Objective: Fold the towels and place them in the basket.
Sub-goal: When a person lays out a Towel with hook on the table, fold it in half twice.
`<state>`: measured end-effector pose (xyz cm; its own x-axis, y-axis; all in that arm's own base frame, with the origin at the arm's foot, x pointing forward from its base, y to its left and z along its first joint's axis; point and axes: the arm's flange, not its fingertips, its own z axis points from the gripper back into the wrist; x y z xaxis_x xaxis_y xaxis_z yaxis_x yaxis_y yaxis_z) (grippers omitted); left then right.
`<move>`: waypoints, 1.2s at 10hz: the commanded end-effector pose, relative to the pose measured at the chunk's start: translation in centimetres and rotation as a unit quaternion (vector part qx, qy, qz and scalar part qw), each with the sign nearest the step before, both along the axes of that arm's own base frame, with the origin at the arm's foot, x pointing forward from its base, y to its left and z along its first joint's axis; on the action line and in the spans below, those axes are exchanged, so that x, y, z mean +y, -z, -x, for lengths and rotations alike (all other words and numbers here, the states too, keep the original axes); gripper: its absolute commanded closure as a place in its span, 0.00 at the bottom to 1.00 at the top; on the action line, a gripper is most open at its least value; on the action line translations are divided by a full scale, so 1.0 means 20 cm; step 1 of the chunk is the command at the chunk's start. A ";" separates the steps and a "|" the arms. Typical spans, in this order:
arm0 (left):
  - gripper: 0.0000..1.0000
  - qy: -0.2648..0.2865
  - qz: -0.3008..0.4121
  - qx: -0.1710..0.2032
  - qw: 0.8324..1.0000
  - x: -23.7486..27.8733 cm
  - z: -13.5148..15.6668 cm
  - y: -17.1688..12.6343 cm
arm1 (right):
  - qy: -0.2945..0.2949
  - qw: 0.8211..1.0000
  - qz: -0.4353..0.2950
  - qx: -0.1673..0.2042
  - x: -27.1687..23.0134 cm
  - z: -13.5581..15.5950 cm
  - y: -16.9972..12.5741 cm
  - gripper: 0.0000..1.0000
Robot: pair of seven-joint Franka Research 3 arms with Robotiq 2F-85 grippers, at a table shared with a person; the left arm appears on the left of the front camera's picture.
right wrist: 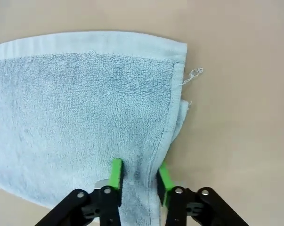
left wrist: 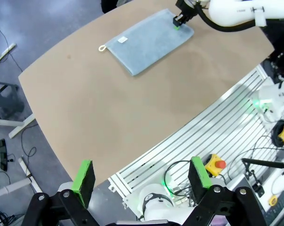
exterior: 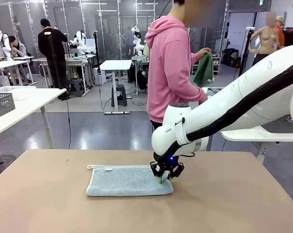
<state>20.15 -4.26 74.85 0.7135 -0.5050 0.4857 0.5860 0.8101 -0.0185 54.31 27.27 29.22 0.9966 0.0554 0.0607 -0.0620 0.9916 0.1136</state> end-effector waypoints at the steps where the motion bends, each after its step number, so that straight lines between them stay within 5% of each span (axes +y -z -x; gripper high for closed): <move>1: 0.00 0.001 -0.004 -0.002 1.000 -0.01 0.00 -0.01 | 0.017 1.000 0.005 0.013 0.00 0.00 0.07 1.00; 7: 0.00 0.001 -0.004 -0.002 1.000 -0.01 0.00 -0.01 | -0.001 1.000 0.027 0.008 0.01 0.02 -0.06 1.00; 9: 0.00 0.001 -0.004 -0.002 1.000 -0.01 0.00 -0.01 | -0.056 0.993 0.099 -0.027 -0.08 0.03 -0.17 1.00; 12: 0.00 0.001 -0.004 -0.002 1.000 -0.01 0.00 -0.01 | -0.071 0.981 0.179 -0.028 -0.25 0.09 -0.37 1.00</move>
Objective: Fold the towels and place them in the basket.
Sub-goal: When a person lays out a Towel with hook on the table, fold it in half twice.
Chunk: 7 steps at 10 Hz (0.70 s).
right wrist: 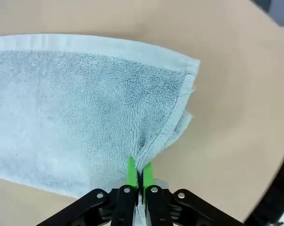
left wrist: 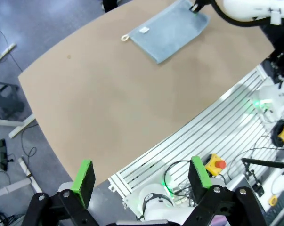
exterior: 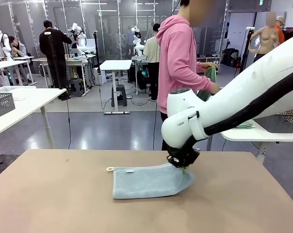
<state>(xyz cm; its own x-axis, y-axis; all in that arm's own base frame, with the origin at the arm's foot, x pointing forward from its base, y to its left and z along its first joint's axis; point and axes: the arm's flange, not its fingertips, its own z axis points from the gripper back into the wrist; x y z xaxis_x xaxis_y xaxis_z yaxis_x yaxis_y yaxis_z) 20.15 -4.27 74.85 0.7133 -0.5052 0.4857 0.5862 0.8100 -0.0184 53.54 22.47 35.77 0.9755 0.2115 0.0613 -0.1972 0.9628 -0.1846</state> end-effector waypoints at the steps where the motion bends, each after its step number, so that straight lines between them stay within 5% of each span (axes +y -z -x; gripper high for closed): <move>1: 0.00 0.001 -0.004 -0.002 1.000 -0.01 0.00 -0.01 | 0.020 0.996 0.083 -0.020 -0.03 0.08 -0.12 1.00; 7: 0.00 0.001 -0.004 -0.002 1.000 -0.01 0.00 -0.01 | -0.048 0.998 0.037 -0.011 0.41 0.15 -0.24 1.00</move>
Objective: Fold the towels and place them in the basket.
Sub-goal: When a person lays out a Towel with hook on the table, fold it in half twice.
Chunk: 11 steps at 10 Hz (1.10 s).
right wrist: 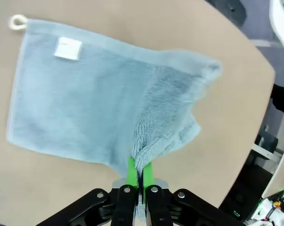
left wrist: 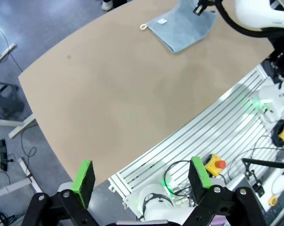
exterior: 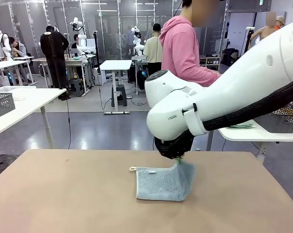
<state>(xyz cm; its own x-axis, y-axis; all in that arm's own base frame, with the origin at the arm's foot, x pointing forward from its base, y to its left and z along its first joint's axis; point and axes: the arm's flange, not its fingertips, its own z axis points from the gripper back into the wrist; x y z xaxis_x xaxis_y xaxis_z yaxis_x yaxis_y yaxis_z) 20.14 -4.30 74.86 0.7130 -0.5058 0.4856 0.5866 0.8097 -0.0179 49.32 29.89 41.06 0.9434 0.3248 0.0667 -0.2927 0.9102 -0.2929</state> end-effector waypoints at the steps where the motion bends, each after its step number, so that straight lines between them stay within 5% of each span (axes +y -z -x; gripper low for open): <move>1: 0.00 0.000 -0.003 -0.002 1.000 -0.01 0.00 -0.01 | 0.012 1.000 -0.023 0.014 0.11 -0.07 0.04 1.00; 7: 0.00 0.000 -0.003 -0.002 1.000 -0.01 0.00 -0.01 | 0.033 0.996 -0.057 0.068 0.46 -0.20 0.22 1.00; 8: 0.00 0.000 -0.003 -0.002 1.000 -0.01 0.00 -0.01 | 0.034 0.995 -0.057 0.073 0.48 -0.21 0.24 0.69; 9: 0.00 0.000 -0.003 -0.002 1.000 -0.01 0.00 -0.01 | 0.034 0.995 -0.059 0.075 0.49 -0.21 0.25 0.56; 10: 0.00 0.000 -0.003 -0.002 1.000 -0.01 0.00 -0.01 | 0.038 0.995 -0.061 0.075 0.50 -0.21 0.26 0.27; 11: 0.00 0.000 -0.003 -0.002 1.000 -0.01 0.00 -0.01 | 0.041 0.994 -0.064 0.075 0.50 -0.21 0.26 0.14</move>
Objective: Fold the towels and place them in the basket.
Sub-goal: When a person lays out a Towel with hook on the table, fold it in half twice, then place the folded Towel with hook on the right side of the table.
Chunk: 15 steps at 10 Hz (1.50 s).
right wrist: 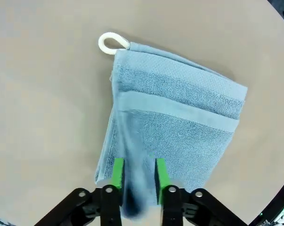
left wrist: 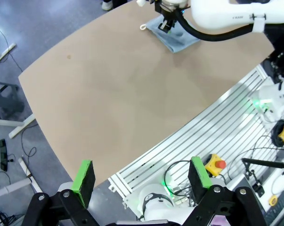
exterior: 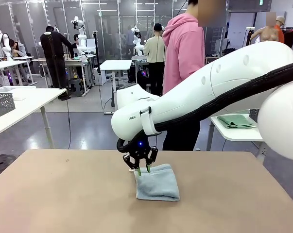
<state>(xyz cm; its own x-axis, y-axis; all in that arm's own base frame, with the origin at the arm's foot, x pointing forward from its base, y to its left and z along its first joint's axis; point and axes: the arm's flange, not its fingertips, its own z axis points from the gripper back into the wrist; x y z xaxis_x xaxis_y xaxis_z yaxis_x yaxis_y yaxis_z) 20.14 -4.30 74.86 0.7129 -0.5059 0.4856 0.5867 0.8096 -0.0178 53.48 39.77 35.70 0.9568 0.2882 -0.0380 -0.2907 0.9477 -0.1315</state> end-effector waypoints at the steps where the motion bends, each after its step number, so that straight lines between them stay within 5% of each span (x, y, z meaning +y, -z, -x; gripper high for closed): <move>1: 0.00 0.000 -0.003 -0.002 1.000 -0.01 0.00 -0.01 | 0.025 1.000 -0.003 -0.002 0.00 0.00 -0.01 0.00; 3: 0.00 0.000 -0.003 -0.002 1.000 -0.01 0.00 -0.01 | 0.024 1.000 -0.013 -0.004 -0.02 0.01 -0.02 0.00; 4: 0.00 0.000 -0.003 -0.002 1.000 -0.01 0.00 -0.01 | 0.023 1.000 -0.020 -0.003 -0.03 0.02 -0.01 0.09; 5: 0.00 0.000 -0.003 -0.002 1.000 -0.01 0.00 -0.01 | 0.024 0.999 -0.036 -0.002 -0.05 0.01 0.00 0.00; 15: 0.00 0.000 -0.003 -0.002 1.000 -0.01 0.00 -0.01 | 0.013 1.000 -0.015 0.002 -0.01 -0.02 -0.01 0.00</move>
<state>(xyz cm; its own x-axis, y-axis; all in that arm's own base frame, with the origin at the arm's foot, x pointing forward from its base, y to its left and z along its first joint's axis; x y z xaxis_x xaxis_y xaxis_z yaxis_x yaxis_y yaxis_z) 20.14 -4.30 74.86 0.7129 -0.5059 0.4856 0.5867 0.8096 -0.0177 53.79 39.73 35.69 0.9657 0.2574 -0.0344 -0.2595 0.9620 -0.0853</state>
